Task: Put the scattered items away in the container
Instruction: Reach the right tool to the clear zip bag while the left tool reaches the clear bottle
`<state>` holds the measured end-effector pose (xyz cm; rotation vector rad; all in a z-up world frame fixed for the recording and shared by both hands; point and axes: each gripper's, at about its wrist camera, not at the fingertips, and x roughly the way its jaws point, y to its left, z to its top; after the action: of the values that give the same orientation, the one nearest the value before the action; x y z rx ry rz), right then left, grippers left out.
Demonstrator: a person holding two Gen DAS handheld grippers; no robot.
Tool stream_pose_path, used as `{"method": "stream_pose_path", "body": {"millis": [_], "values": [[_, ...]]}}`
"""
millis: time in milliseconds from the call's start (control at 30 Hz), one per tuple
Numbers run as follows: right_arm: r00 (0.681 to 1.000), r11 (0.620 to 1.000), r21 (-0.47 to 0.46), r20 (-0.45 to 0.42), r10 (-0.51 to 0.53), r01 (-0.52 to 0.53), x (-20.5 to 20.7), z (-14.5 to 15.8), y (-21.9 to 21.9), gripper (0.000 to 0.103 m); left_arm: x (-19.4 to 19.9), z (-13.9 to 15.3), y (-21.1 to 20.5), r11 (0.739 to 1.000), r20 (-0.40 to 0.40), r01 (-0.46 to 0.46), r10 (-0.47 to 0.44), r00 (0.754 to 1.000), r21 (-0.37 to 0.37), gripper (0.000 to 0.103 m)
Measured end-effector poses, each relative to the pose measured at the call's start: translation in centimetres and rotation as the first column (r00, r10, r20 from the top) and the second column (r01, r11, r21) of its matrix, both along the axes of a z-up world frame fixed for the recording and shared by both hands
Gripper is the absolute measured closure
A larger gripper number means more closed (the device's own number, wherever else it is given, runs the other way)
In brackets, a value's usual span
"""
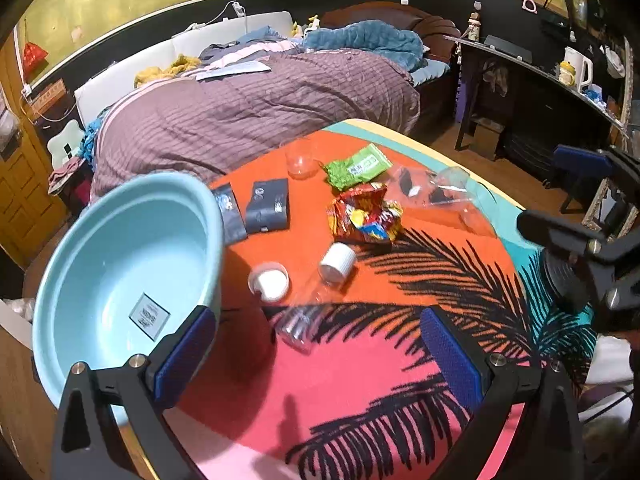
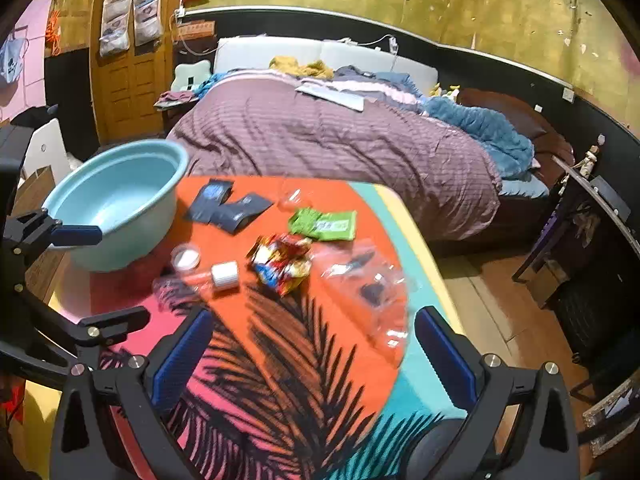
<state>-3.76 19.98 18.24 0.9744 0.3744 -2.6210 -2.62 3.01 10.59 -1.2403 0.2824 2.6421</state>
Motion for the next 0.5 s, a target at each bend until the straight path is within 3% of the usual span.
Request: {"method": "stream_pose_path", "body": {"millis": [133,300,500], "values": [[0.999,0.999,-0.021,0.016,-0.032,0.032,-1.7,0.5,1.0,0.0,-1.0,0.0,0.0,0.999,0.024,0.026,-0.027,0.999,0.029,0.0],[0.994,0.993,-0.108,0.107,-0.03,0.041,-4.5,-0.4,2.0,0.0,-2.2,-0.4,0.9,0.998,0.054,0.043,-0.045,0.998,0.045,0.0],[0.993,0.997,-0.038,0.098,-0.067,0.071,-6.6,-1.8,2.0,0.0,-4.1,-1.6,2.2,0.997,0.092,0.066,-0.069,0.993,0.035,0.0]]}}
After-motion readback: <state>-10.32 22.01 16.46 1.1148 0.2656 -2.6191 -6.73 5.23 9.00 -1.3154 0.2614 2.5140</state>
